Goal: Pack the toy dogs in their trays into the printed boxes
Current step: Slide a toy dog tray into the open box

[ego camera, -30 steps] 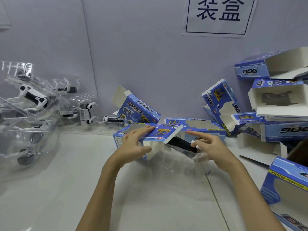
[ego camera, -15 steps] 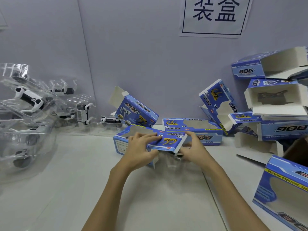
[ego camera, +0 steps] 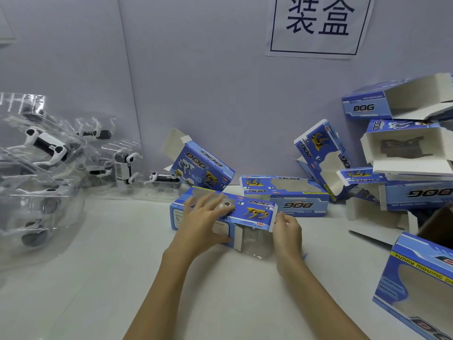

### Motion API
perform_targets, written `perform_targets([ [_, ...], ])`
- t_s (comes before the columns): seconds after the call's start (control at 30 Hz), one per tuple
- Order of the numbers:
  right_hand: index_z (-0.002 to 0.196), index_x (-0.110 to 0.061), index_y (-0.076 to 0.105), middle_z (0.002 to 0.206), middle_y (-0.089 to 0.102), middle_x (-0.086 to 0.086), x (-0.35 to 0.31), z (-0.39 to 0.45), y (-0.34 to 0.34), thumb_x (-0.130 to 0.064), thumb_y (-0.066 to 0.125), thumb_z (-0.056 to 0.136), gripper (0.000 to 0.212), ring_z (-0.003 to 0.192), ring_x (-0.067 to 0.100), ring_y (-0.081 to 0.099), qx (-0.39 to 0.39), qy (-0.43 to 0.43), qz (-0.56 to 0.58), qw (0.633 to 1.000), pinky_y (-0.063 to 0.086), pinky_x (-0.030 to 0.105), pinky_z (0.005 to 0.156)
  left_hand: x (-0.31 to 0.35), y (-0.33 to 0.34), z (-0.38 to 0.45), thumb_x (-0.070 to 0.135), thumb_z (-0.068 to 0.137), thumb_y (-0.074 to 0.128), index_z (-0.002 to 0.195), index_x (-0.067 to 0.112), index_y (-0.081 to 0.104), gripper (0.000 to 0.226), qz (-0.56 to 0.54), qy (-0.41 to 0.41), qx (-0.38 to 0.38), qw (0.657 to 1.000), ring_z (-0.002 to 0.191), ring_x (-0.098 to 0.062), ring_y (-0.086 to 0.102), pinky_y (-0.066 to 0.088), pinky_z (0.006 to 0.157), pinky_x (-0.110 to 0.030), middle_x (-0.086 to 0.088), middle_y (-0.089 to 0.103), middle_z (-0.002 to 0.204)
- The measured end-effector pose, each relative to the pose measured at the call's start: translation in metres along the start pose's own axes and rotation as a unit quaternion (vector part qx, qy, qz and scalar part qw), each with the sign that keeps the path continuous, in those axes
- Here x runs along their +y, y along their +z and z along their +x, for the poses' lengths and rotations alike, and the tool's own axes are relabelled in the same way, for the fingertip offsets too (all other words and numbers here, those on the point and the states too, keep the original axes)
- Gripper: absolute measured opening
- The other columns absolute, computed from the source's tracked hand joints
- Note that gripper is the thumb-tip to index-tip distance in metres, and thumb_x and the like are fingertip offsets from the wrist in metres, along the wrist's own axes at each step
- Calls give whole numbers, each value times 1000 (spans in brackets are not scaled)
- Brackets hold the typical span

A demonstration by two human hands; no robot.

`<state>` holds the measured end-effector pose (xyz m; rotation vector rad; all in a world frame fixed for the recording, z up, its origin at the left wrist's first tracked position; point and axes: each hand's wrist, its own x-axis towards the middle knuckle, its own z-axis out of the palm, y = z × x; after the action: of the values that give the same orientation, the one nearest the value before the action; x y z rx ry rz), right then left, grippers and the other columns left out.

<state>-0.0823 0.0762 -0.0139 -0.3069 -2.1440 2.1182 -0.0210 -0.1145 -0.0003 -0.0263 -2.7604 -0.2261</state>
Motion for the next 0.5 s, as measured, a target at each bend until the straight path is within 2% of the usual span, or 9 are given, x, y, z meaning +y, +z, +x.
perform_targets([
  [0.07, 95, -12, 66, 99, 73, 10, -5, -9, 1, -28, 43, 109, 31, 90, 28, 63, -15, 7, 31, 999, 48, 38, 76, 0, 1, -2, 65, 80, 76, 149, 64, 34, 81, 14, -49, -15, 999, 161, -28, -4, -1, 120, -66, 10, 5, 174],
  [0.13, 94, -13, 67, 100, 73, 10, -5, -16, 3, -29, 49, 108, 28, 89, 24, 64, -24, -1, 39, 999, 51, 39, 82, 1, 3, -3, 69, 80, 73, 147, 71, 26, 81, 11, -68, -19, 997, 160, -31, 3, 0, 118, -71, 9, 14, 173],
  [0.17, 99, -15, 69, 104, 75, 9, -4, -20, 5, -28, 54, 107, 21, 92, 22, 67, -39, 0, 54, 998, 53, 41, 88, 2, 3, -4, 70, 80, 71, 148, 72, 23, 83, 19, -66, -11, 998, 159, -30, 9, 4, 119, -67, 11, 19, 171],
  [0.23, 115, -16, 71, 112, 78, 8, -4, -28, 9, -25, 62, 104, 17, 104, 25, 73, -124, 38, 144, 981, 55, 43, 96, 5, 4, -3, 73, 78, 70, 149, 71, 20, 87, 27, -56, 20, 998, 154, -29, 22, 11, 116, -51, 18, 29, 166],
  [0.3, 128, -14, 68, 118, 78, 9, -5, -33, 10, -20, 65, 102, 26, 112, 27, 74, -214, 89, 225, 947, 58, 42, 93, 7, 7, -1, 72, 76, 72, 151, 64, 30, 86, 19, -47, 45, 998, 145, -28, 33, 15, 108, -40, 21, 39, 160],
  [0.33, 130, -14, 67, 120, 77, 8, -5, -32, 8, -18, 67, 101, 30, 112, 28, 74, -235, 89, 229, 940, 59, 42, 91, 7, 8, 0, 72, 76, 73, 150, 60, 37, 84, 17, -43, 55, 997, 140, -27, 36, 16, 104, -37, 20, 43, 158],
  [0.4, 129, -12, 67, 118, 78, 8, -4, -29, 4, -13, 71, 98, 32, 107, 27, 75, -235, 63, 201, 949, 60, 40, 84, 9, 10, 0, 75, 74, 73, 145, 56, 48, 78, 16, -38, 75, 996, 128, -24, 42, 18, 99, -36, 21, 50, 151],
  [0.5, 111, -12, 72, 104, 81, 10, -7, -19, -1, -7, 69, 98, 14, 81, 21, 77, -182, 74, 187, 962, 60, 34, 65, 14, 8, -2, 83, 75, 64, 134, 51, 63, 67, -9, -7, 139, 990, 110, -21, 48, 26, 92, -35, 24, 64, 134],
])
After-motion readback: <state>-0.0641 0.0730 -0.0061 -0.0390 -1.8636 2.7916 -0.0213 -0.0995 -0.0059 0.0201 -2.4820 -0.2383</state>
